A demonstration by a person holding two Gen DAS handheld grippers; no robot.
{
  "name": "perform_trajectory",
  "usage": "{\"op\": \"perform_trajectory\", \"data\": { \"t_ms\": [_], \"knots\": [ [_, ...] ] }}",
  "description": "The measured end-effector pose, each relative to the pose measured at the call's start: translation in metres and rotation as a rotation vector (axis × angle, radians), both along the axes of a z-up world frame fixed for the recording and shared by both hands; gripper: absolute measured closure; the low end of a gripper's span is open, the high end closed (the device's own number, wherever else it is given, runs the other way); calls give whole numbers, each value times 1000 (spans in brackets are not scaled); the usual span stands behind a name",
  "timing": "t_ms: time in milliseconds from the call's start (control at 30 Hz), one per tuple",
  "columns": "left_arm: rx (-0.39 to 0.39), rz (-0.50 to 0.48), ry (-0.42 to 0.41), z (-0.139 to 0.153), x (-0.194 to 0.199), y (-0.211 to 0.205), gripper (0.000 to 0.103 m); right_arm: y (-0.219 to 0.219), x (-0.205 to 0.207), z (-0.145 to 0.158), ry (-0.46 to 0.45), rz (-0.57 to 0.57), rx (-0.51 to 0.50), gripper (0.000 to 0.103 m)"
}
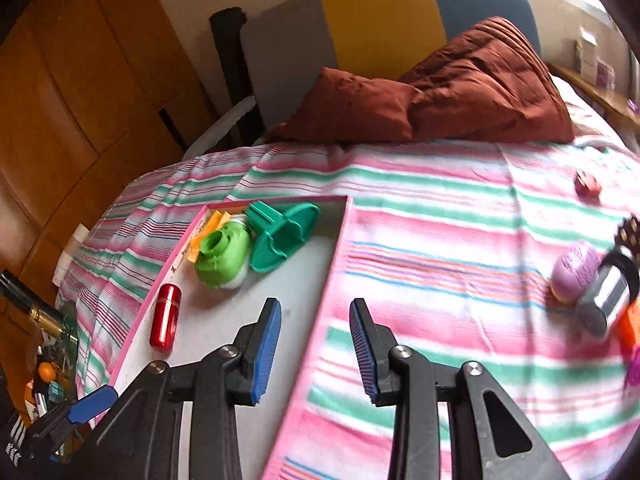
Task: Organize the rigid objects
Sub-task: 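Move the right tool from the tray to the magenta suction-cup toy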
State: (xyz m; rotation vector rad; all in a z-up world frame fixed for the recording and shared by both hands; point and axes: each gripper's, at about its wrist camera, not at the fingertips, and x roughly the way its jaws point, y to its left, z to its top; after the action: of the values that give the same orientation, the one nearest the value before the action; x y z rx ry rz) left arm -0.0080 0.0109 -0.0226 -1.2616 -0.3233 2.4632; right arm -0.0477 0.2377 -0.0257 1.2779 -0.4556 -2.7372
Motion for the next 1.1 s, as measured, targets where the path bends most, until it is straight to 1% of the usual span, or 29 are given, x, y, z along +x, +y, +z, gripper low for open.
{"op": "perform_trajectory", "data": {
  "t_ms": [133,367,567,633,700,767,833,967,1100],
  "knots": [
    [-5,-25,2,1,5,10,15,14,13,-4,-21,-33,-16,68],
    [-10,-65,16,6,13,25,15,33,39,-13,-28,-78,-17,68],
    [-7,-97,31,12,20,35,15,56,66,-22,-32,-131,34,68],
    [-8,-112,37,14,22,41,14,71,79,-23,-27,-175,61,68],
    [-8,-128,41,15,25,46,14,90,91,-21,-12,-237,113,68],
    [-10,-142,46,17,28,52,14,114,104,-14,14,-307,168,68],
    [-14,-154,50,18,30,58,14,141,113,-6,38,-374,202,68],
    [-21,-180,55,20,36,71,14,190,119,2,27,-478,247,68],
    [-38,-207,59,20,42,82,14,218,117,-1,-10,-500,260,68]
  ]
}}
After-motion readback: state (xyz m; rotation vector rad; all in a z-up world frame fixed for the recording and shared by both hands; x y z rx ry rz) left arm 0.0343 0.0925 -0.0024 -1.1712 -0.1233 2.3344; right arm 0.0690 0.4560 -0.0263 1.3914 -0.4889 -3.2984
